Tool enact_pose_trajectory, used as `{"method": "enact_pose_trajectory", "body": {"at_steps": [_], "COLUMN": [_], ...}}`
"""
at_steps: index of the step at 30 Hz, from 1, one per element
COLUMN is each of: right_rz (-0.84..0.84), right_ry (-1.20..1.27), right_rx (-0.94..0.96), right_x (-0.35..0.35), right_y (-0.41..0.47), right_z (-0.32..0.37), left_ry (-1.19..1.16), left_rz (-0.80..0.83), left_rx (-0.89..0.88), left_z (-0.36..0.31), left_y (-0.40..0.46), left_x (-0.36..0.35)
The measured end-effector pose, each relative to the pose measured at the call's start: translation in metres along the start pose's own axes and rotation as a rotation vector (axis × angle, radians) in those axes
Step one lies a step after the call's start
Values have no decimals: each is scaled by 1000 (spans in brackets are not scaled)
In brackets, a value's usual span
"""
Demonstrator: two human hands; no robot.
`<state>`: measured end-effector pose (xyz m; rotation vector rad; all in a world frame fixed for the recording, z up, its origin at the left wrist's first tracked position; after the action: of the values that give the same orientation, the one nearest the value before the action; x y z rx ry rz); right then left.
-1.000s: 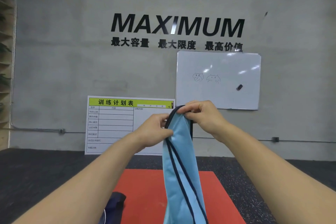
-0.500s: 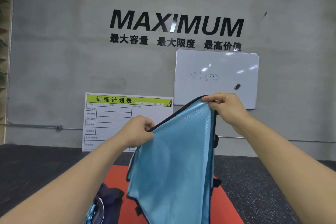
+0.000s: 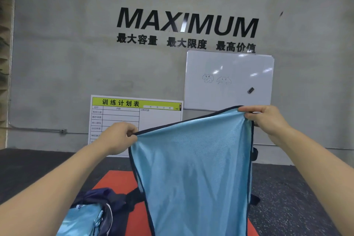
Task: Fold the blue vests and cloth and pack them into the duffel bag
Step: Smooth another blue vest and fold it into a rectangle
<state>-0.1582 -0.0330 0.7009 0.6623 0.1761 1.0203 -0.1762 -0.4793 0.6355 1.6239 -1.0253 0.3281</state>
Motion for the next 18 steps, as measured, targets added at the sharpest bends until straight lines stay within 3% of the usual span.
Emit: {"method": "enact_pose_trajectory", "body": {"at_steps": [4, 9, 13, 18], "right_rz": [57, 127, 177, 229], "right_ry": [-90, -131, 15, 253], "right_rx": [16, -80, -202, -329], "right_x": [0, 9, 15, 24], "right_y": [-12, -16, -29, -45], "right_z": [-3, -15, -14, -9], "left_ry": [89, -188, -540, -609], "left_rz": [-100, -136, -152, -242], "left_rx": [-14, 149, 288, 376], "left_z": [0, -6, -8, -8], "left_y": [-2, -2, -7, -13], "left_x": [12, 28, 40, 59]}}
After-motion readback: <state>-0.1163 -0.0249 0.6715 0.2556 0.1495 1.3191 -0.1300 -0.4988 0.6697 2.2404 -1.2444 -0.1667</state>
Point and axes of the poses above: each hand's wrist, its own y-axis towards the middle knuckle, its own x-axis out of the back of the hand, z = x × y, the point moved 7 cm from there along y, towards the middle knuckle, and after that the axes turned 11 degrees about -z, right-handed, at the moved point
